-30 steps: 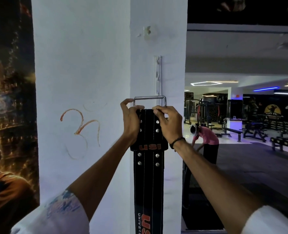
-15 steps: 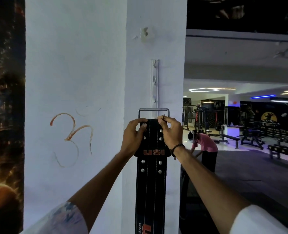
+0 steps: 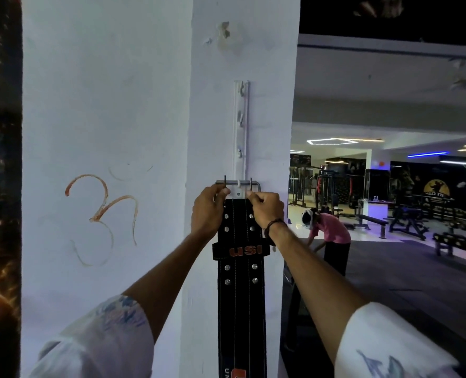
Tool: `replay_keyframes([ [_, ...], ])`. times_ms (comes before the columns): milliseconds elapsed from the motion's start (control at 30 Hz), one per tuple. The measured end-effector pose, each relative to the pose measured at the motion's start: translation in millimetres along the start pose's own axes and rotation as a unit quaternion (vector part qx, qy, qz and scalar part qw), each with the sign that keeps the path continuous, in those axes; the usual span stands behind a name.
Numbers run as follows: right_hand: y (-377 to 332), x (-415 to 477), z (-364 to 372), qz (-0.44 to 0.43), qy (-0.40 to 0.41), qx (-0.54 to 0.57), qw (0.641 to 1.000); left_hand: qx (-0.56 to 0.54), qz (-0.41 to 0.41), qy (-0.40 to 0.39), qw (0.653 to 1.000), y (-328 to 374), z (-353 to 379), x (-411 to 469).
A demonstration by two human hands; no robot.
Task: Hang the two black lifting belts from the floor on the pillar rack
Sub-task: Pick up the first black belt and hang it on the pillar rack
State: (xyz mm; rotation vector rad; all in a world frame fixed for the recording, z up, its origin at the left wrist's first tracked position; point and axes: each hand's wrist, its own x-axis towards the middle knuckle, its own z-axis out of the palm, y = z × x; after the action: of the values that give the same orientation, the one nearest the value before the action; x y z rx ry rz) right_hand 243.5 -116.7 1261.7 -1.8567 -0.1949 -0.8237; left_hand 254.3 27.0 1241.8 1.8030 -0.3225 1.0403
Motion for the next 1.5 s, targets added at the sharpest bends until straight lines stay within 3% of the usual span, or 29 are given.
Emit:
replay_keyframes([
  [200, -1.7, 4.4, 3.8, 0.031, -0.006, -0.030, 0.999, 0.004, 0.008, 0.033, 0.999, 4.3, 0.3, -11.5],
  [333, -5.1, 3.9, 4.2, 0.050, 0.002, -0.029, 0.998, 0.071, -0.033, 0.063, 0.995, 14.0, -5.4, -14.0],
  [533, -16.4, -6.6, 3.7, 0.067, 0.002, -0.041, 0.997, 0.135, -0.129, 0.007, 0.982, 36.4, -18.0, -5.4],
  [733, -10.5, -40.6, -2.6, 0.030, -0.072, -0.063, 0.995, 0.104, -0.076, -0.054, 0.990, 22.4, -35.6, -34.6],
  [900, -2.2, -83.3, -1.0, -0.040, -0.033, -0.177, 0.983, 0.155, -0.063, -0.109, 0.980, 9.9, -52.7, -65.6],
  [1200, -21.4, -112.6, -17.0, -0.125, -0.037, -0.266, 0.955, 0.252, 0.080, -0.114, 0.958, 22.7, -69.0, -90.0],
  [1333, 23.6, -162.9, -9.0, -0.133, -0.057, -0.294, 0.945, 0.307, 0.014, -0.153, 0.939, -37.4, -75.6, -159.8],
  [1500, 171.5, -298.1, 41.7, -0.068, -0.181, -0.294, 0.936, 0.359, -0.132, -0.272, 0.883, -163.5, -94.0, -334.9],
])
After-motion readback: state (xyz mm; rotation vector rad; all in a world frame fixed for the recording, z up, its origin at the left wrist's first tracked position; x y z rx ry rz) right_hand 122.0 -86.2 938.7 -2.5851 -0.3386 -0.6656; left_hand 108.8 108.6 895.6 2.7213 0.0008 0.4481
